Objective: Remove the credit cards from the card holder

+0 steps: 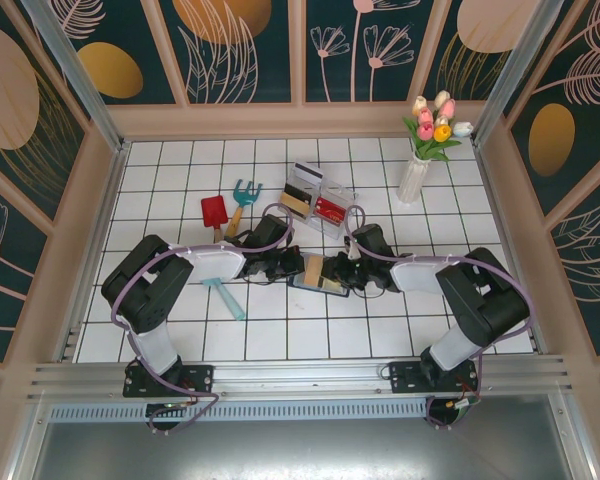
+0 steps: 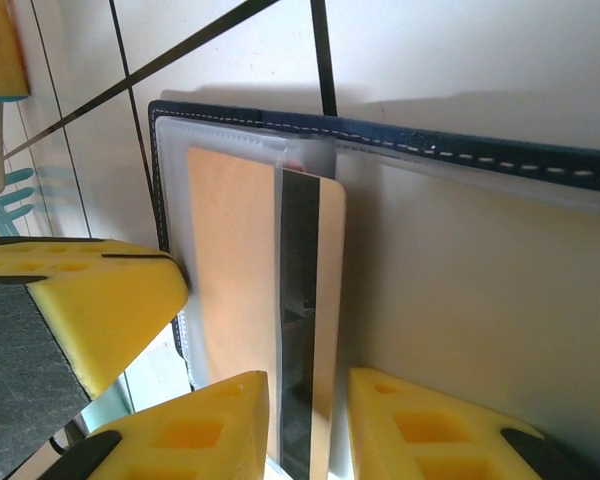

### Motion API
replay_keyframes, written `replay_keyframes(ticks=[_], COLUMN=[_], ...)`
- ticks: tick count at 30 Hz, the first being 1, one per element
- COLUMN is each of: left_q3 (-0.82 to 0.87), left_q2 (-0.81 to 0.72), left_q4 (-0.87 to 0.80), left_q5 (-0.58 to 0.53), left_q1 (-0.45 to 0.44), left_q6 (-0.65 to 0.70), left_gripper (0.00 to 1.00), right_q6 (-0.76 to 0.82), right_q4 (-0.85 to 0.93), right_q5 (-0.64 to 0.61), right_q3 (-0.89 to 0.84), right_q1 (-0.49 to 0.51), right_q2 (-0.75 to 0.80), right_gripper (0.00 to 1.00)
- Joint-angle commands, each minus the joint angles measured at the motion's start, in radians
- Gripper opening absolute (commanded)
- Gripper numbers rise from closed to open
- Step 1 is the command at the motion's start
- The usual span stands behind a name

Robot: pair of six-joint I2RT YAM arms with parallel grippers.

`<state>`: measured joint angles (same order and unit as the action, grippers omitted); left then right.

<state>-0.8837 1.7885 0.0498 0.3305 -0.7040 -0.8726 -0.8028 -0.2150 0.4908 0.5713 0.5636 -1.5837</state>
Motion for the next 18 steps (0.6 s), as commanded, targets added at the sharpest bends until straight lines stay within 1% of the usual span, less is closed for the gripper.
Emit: replay_keyframes(ticks=[1, 3, 5, 7, 13, 18], left_q3=[0.035, 0.038, 0.040, 0.044, 0.057, 0.060], left_q2=[0.025, 0.019, 0.016, 0.015, 0.012, 0.010], left_q4=[-0.079, -0.083, -0.087, -0.088, -0.082, -0.074], left_q5=[-0.059, -0.066, -0.078, -0.094, -0.117, -0.113], left_q1=[0.006, 0.005, 0.005, 0.005, 0.006, 0.006], left_q6=[-0.009, -0.007, -0.014, -0.025, -0.048, -0.055], left_gripper=[0.07, 0.07, 0.06, 0.06, 0.06, 0.06], right_q6=[-0.017, -0.012, -0.012, -0.011, -0.012, -0.014], right_q4=[-0.042, -0.039, -0.042, -0.038, 0.018, 0.024], right_q5=[0.022, 0.023, 0.016, 0.010, -0.021, 0.000], right_q3=[-0.019, -0.022, -0.031, -0.031, -0.042, -0.085], right_q1=[-0.002, -0.002, -0.003, -0.003, -0.008, -0.010], right_q2=[-0.033, -0.032, -0.017, -0.004, 0.022, 0.101], right_gripper=[0.24, 0.16, 0.15, 0.12, 0.08, 0.06])
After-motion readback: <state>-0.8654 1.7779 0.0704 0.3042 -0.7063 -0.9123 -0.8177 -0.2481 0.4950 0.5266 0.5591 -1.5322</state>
